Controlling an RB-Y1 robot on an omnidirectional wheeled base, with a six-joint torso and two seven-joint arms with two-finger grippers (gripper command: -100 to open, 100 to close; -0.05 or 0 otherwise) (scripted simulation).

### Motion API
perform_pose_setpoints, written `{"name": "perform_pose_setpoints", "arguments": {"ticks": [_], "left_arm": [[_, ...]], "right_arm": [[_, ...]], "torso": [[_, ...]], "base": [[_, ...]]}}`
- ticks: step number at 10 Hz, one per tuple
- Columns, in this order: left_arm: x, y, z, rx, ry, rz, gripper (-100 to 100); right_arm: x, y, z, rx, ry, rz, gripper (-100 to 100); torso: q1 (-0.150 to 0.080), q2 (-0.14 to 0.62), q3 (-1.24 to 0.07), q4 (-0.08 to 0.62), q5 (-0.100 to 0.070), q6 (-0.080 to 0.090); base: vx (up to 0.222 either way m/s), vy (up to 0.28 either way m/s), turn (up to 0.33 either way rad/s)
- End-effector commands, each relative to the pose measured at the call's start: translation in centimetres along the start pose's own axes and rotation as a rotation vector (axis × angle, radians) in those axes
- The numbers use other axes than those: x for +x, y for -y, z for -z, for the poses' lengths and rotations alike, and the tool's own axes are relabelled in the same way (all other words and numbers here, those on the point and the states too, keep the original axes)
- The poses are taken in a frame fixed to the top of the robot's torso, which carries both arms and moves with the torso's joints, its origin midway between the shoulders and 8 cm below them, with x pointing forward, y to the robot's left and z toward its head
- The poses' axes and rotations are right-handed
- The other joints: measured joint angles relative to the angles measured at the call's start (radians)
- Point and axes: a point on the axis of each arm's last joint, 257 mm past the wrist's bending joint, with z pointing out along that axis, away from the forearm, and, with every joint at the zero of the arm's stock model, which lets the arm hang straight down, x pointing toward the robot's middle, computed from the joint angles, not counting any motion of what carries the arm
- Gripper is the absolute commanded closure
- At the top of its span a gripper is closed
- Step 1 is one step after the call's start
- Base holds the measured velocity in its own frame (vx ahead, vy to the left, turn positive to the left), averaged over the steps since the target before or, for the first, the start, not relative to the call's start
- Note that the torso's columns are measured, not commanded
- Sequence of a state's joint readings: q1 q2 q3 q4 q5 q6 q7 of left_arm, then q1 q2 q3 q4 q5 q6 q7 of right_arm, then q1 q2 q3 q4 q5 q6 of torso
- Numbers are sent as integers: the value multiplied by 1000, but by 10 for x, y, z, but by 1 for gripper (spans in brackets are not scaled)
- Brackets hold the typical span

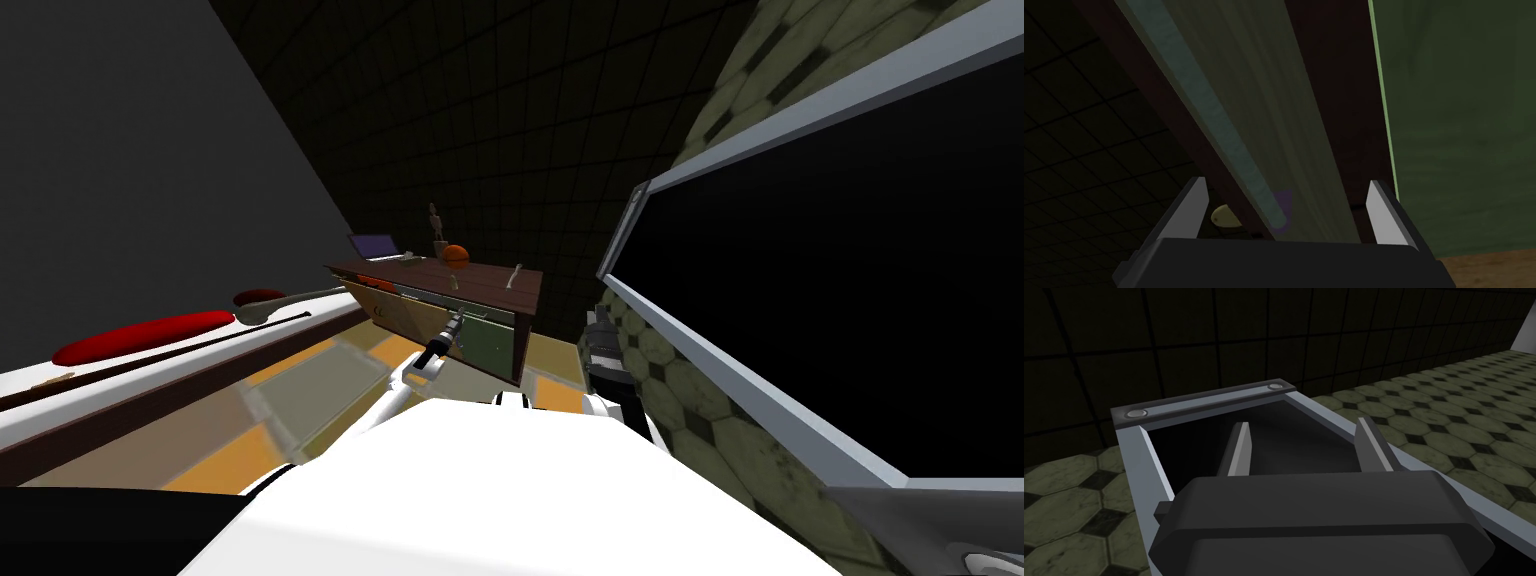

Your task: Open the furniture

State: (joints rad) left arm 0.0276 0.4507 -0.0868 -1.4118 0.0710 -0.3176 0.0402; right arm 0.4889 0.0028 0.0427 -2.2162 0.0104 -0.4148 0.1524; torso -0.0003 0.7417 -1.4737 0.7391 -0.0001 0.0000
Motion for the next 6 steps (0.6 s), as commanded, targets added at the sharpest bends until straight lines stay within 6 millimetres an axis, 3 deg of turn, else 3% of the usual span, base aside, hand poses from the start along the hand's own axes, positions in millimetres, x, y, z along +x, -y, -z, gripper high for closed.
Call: {"name": "perform_pose_setpoints", "arguments": {"ticks": [1,5,6], "left_arm": [[1,2,3,2,-8,1,100],[1,5,6,5,-15,1,100],[4,12,4,11,-40,-20,-100]], "right_arm": [[0,0,0,0,0,0,0],[0,0,0,0,0,0,0],[0,0,0,0,0,0,0]], "torso": [[0,-1,-1,0,0,0],[1,-3,-2,-1,0,0],[-1,-9,-5,-2,0,0]], "base": [[-93,19,44],[-166,37,36],[48,98,-172]]}}
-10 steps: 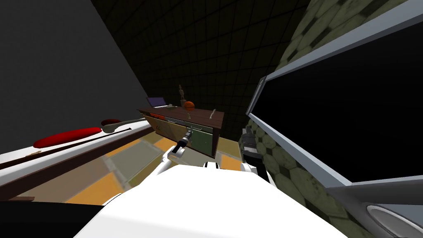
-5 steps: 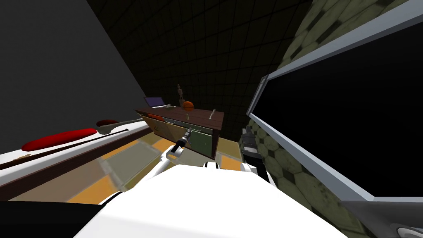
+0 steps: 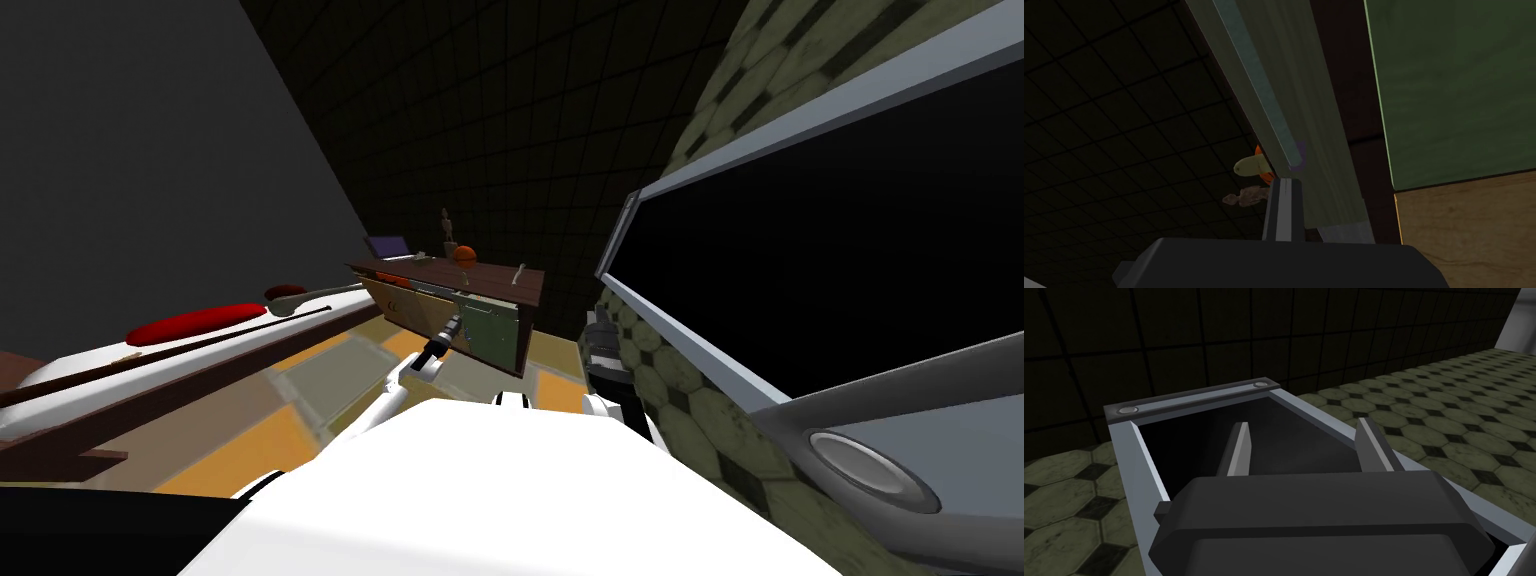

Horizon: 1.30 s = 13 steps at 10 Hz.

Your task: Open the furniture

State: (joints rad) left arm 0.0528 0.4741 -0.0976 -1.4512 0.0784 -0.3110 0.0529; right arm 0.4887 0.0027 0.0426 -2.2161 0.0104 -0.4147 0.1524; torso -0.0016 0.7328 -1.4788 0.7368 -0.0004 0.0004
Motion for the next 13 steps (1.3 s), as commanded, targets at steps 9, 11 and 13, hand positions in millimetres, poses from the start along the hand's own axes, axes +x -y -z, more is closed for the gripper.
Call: {"name": "perform_pose_setpoints", "arguments": {"ticks": [9,11,13], "left_arm": [[6,13,3,17,-43,-20,100],[5,11,0,12,-39,-26,-100],[3,9,-3,8,-35,-32,-100]], "right_arm": [[0,0,0,0,0,0,0],[0,0,0,0,0,0,0],[0,0,0,0,0,0,0]], "torso": [[3,6,3,2,1,0],[-1,-8,-5,-2,0,0],[0,-2,-2,-1,0,0]], "base": [[-52,44,4],[116,-17,-56],[168,-31,-49]]}}
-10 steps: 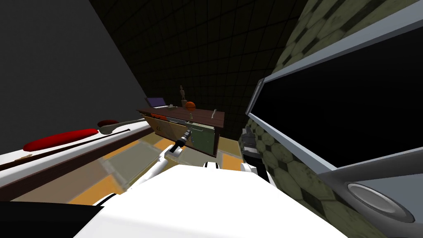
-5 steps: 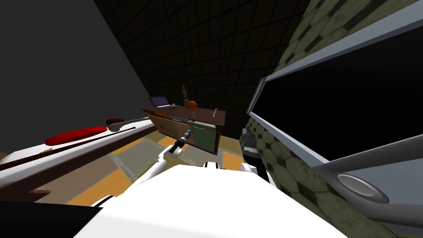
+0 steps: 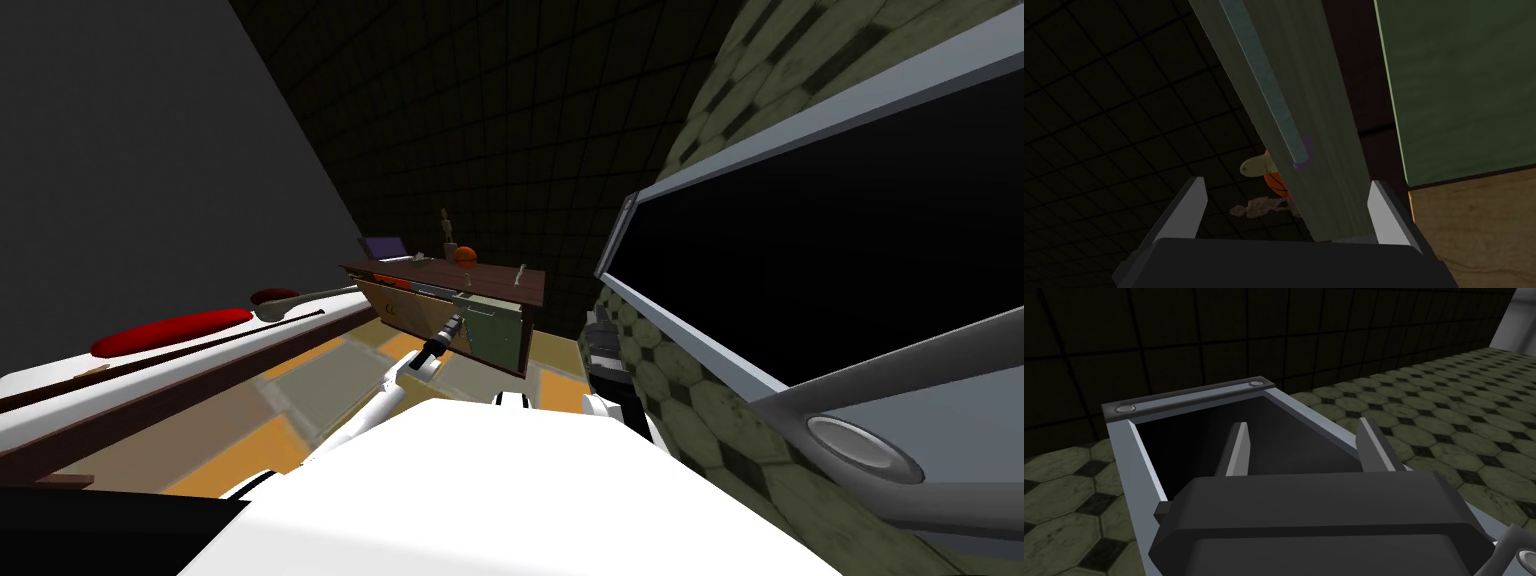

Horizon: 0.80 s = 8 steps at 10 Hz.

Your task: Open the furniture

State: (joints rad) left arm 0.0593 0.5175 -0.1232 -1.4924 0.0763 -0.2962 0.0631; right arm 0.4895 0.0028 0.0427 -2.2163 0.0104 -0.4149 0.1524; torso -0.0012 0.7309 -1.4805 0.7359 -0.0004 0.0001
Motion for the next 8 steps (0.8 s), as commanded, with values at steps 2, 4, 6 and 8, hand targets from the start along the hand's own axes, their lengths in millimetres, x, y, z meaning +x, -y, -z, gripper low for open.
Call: {"name": "perform_pose_setpoints", "arguments": {"ticks": [2,4,6,8], "left_arm": [[-1,-1,-2,-2,2,-4,-100],[0,2,1,0,-7,-3,100],[1,3,3,1,-14,-3,100],[-6,13,2,3,-19,-2,-100]], "right_arm": [[0,0,0,0,0,0,0],[0,0,0,0,0,0,0],[0,0,0,-1,0,0,0],[0,0,0,-1,0,0,0]], "torso": [[2,14,9,4,1,-1],[2,12,8,4,1,0],[3,14,9,3,1,-2],[1,11,7,3,0,-1]], "base": [[45,-12,-5],[-48,13,22],[-180,15,48],[-173,22,58]]}}
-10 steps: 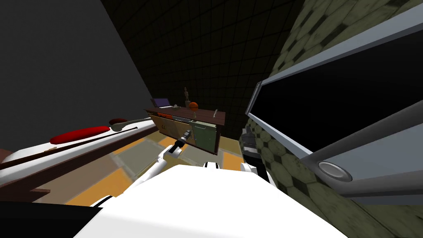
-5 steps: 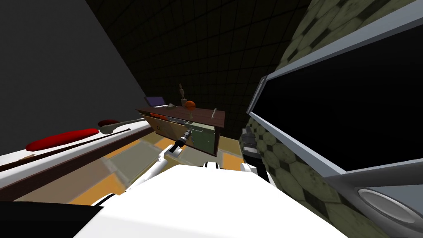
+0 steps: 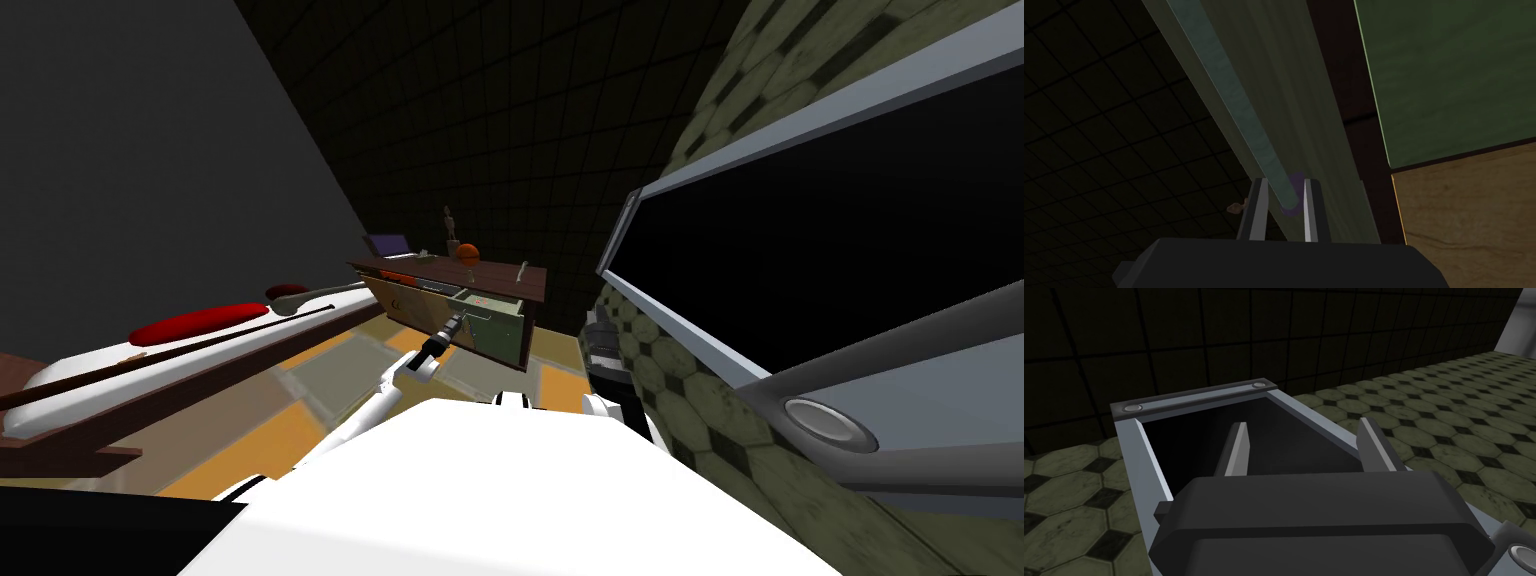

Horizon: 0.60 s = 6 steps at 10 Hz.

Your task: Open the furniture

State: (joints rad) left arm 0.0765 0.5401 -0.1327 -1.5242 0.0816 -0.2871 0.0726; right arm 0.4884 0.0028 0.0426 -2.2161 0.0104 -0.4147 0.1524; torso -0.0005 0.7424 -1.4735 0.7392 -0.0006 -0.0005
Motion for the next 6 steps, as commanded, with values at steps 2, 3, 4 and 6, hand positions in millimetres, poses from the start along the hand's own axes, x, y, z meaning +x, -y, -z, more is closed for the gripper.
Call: {"name": "perform_pose_setpoints", "arguments": {"ticks": [2,3,4,6], "left_arm": [[-14,18,-3,4,-6,1,-100],[-19,28,-4,6,-10,1,-100],[-22,33,-5,7,-13,2,-100],[-29,47,-6,9,-21,3,-100]], "right_arm": [[0,0,0,0,0,0,0],[0,0,0,0,0,0,0],[0,0,0,0,0,0,0],[0,0,0,0,0,0,0]], "torso": [[-3,-14,-9,-4,-1,1],[-2,-14,-8,-4,0,1],[0,-9,-6,-3,0,1],[1,-1,-1,0,1,1]], "base": [[32,-31,23],[54,-37,37],[33,-36,35],[5,-30,27]]}}
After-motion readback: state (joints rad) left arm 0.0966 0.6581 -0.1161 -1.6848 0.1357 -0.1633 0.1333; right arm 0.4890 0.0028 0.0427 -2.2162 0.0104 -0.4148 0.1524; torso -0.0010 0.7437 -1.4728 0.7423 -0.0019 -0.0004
